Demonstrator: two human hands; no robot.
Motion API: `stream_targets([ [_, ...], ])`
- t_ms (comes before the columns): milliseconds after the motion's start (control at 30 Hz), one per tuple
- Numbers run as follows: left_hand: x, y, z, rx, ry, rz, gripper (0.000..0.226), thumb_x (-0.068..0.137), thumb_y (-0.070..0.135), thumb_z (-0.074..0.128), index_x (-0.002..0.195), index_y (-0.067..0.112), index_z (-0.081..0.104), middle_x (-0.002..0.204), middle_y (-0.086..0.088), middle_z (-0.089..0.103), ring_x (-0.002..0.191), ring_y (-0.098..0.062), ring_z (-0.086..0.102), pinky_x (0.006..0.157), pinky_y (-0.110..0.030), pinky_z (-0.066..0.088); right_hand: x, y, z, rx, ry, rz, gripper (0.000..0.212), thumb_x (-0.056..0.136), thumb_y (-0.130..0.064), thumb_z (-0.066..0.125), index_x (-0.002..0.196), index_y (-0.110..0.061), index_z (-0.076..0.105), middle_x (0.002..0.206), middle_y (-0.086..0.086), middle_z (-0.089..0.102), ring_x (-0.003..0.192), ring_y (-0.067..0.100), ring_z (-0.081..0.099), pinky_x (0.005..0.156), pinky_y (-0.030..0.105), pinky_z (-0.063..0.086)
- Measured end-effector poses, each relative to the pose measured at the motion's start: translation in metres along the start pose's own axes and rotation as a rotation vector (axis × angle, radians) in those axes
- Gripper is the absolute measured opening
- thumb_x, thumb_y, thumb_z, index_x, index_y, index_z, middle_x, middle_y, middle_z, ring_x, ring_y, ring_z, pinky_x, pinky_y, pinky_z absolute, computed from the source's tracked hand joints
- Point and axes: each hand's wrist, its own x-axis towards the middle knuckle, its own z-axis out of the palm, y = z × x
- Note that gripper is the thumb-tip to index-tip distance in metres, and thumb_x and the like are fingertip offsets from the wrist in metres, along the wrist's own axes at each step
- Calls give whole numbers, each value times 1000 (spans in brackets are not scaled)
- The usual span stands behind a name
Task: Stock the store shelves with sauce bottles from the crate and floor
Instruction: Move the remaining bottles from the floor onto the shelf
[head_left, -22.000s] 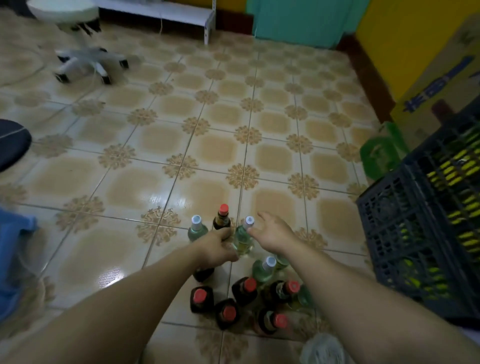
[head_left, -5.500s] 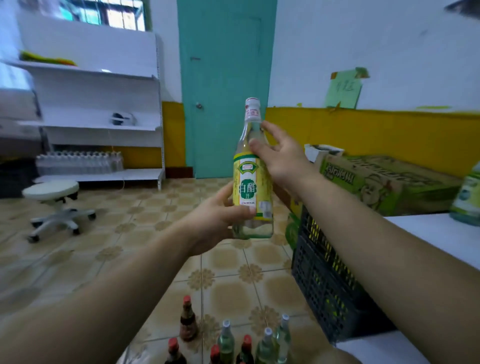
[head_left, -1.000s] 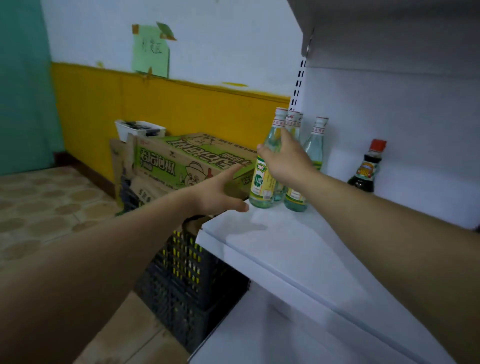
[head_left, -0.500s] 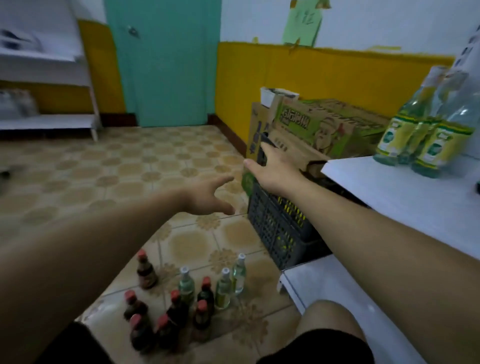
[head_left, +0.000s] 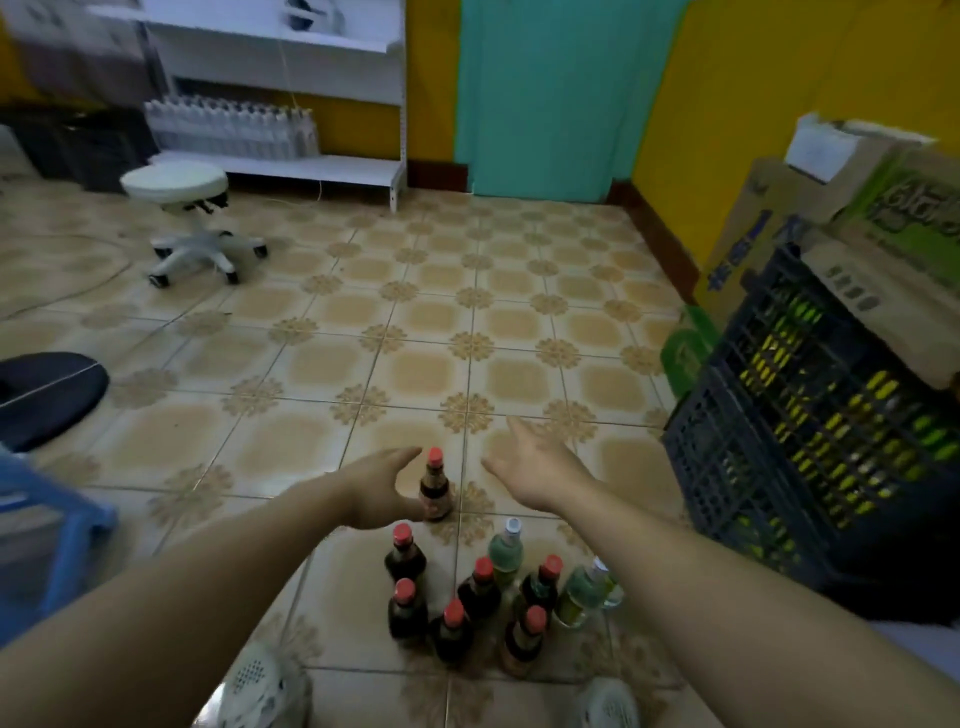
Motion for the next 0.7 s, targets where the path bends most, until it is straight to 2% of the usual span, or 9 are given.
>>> stream_targets([
  [267, 130, -80, 37, 5, -46, -168, 90, 85, 53, 59, 153, 24, 8, 160, -7, 8, 147, -28, 11, 118, -44, 17, 149, 7, 78, 24, -172, 21, 75, 97, -53, 43, 155, -17, 12, 162, 4, 15, 147, 26, 16, 117, 39, 22],
  [367, 183, -101, 58, -59, -90, -191, 89, 86, 50, 61, 153, 21, 9, 160, -6, 10, 146, -27, 14, 117, -42, 20, 200, 12, 111, 48, -211, 16, 76, 97, -51, 45, 155, -16, 12, 161, 6, 17, 146, 27, 19, 116, 38, 23],
  [567, 269, -137, 104, -216, -139, -239, 91, 84, 44, 65, 153, 18, 10, 160, -6, 13, 145, -23, 18, 117, -36, 22, 279, 20, 178, 103, -269, 35, 76, 93, -46, 55, 153, -19, 18, 154, 10, 31, 137, 32, 36, 107, 39, 35],
  [633, 285, -145, 118, -255, -150, -250, 91, 85, 40, 66, 153, 16, 11, 159, -6, 15, 145, -23, 21, 114, -33, 23, 295, 23, 197, 170, -256, 39, 68, 92, -41, 58, 150, -23, 26, 146, 11, 41, 129, 33, 44, 98, 36, 40],
  [700, 296, -151, 130, -292, -160, -261, 92, 84, 38, 68, 153, 16, 12, 159, -6, 16, 144, -23, 22, 113, -32, 24, 302, 27, 210, 230, -214, 58, 48, 94, -33, 57, 138, -25, 39, 124, 11, 55, 111, 33, 54, 81, 33, 42],
])
